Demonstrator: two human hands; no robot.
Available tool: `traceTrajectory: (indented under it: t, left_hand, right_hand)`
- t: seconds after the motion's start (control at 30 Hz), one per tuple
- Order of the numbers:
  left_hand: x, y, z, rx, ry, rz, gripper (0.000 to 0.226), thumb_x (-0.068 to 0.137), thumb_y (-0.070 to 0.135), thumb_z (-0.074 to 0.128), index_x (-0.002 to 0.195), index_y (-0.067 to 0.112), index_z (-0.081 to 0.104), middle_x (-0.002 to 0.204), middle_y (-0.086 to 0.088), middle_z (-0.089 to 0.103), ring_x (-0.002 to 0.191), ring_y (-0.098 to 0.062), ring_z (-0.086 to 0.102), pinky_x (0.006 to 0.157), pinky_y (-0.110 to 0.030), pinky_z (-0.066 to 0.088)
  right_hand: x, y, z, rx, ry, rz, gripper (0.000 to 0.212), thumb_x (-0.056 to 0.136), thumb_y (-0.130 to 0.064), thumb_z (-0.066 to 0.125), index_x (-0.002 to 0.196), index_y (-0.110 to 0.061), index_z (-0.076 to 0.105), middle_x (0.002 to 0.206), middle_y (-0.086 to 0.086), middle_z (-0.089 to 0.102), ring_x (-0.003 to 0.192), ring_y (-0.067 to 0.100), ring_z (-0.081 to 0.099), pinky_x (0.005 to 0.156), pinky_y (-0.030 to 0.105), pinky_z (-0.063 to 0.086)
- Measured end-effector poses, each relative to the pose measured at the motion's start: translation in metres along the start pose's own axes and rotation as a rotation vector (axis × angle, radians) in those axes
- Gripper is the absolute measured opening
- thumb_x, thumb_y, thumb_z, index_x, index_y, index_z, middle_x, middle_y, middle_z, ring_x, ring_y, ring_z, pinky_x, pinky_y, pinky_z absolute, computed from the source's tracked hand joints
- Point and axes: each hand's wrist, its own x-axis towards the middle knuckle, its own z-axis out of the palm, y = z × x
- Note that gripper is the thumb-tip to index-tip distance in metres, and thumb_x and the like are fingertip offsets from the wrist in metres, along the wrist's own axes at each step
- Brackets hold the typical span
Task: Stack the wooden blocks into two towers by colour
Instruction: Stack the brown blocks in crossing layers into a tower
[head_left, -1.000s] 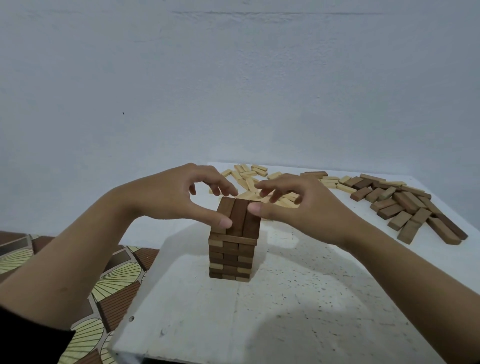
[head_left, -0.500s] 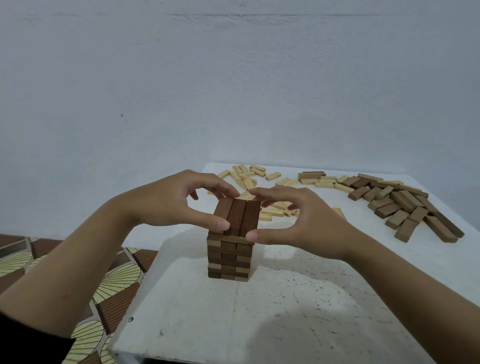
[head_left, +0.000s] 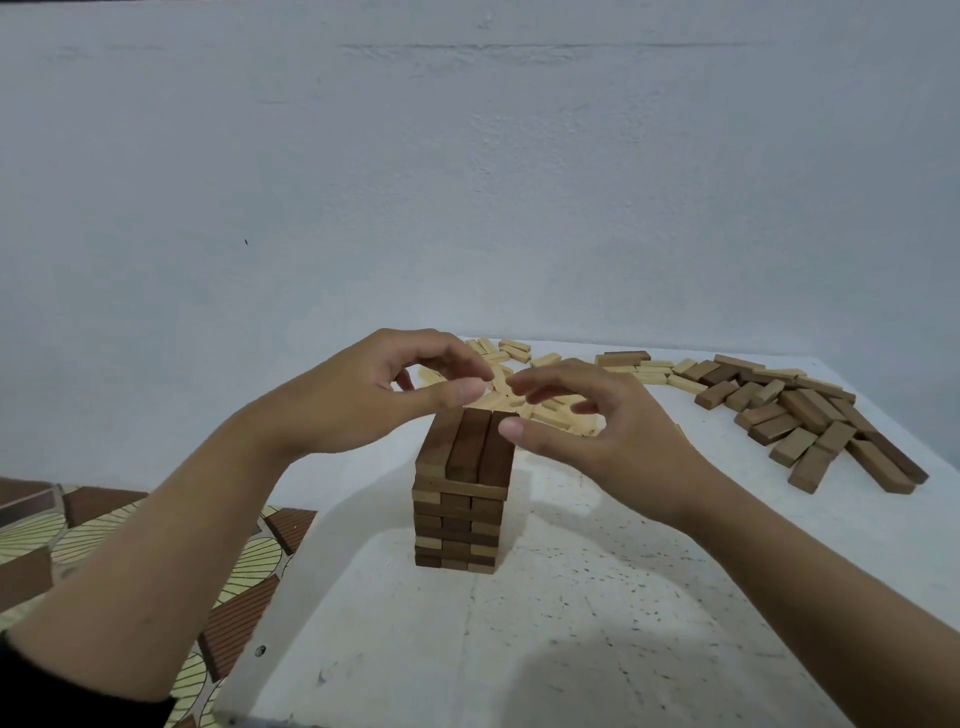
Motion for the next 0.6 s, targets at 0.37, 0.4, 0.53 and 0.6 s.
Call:
traceTrajectory:
  t: [0.37, 0.4, 0.53, 0.6]
  left_hand:
    - [0.01, 0.074, 0.067, 0.072, 0.276, 0.156, 0.006, 0.092, 0.044, 0.066, 0.097, 0.041, 0.066, 0.094, 0.013, 0.053, 0.1, -0.006, 0.056, 0.078, -0.011, 0.04]
    - [0.014, 0.081, 0.077, 0.041, 0.245, 0.161, 0.005, 0.093, 0.043, 0.065, 0.097, 0.041, 0.066, 0.094, 0.013, 0.052, 0.1, -0.006, 0.055, 0.079, -0.013, 0.04]
    - [0.034, 0.09, 0.127, 0.012, 0.05, 0.048, 0.006, 0.1, 0.04, 0.057, 0.104, 0.042, 0.062, 0.101, 0.017, 0.053, 0.101, -0.002, 0.053, 0.079, -0.018, 0.043]
    - [0.049, 0.082, 0.157, 0.078, -0.05, -0.05, 0.016, 0.104, 0.039, 0.05, 0.118, 0.04, 0.057, 0.117, 0.018, 0.052, 0.114, -0.003, 0.049, 0.096, -0.029, 0.045]
  right_hand:
    - [-0.024, 0.021, -0.033, 0.023, 0.282, -0.098, 0.013, 0.092, -0.033, 0.067, 0.086, -0.022, 0.067, 0.082, -0.012, 0.069, 0.086, 0.015, 0.066, 0.081, 0.03, 0.049]
    - [-0.028, 0.029, -0.041, 0.003, 0.295, -0.087, 0.013, 0.092, -0.034, 0.066, 0.085, -0.023, 0.067, 0.08, -0.012, 0.068, 0.084, 0.015, 0.066, 0.079, 0.028, 0.049]
    - [-0.048, 0.071, -0.073, -0.121, 0.33, 0.012, 0.013, 0.094, -0.028, 0.065, 0.081, -0.024, 0.066, 0.079, -0.013, 0.067, 0.082, 0.012, 0.064, 0.072, 0.018, 0.046]
    - [-0.055, 0.097, -0.087, -0.235, 0.318, 0.07, 0.013, 0.095, -0.025, 0.067, 0.082, -0.025, 0.065, 0.081, -0.015, 0.066, 0.086, 0.008, 0.063, 0.071, 0.011, 0.042]
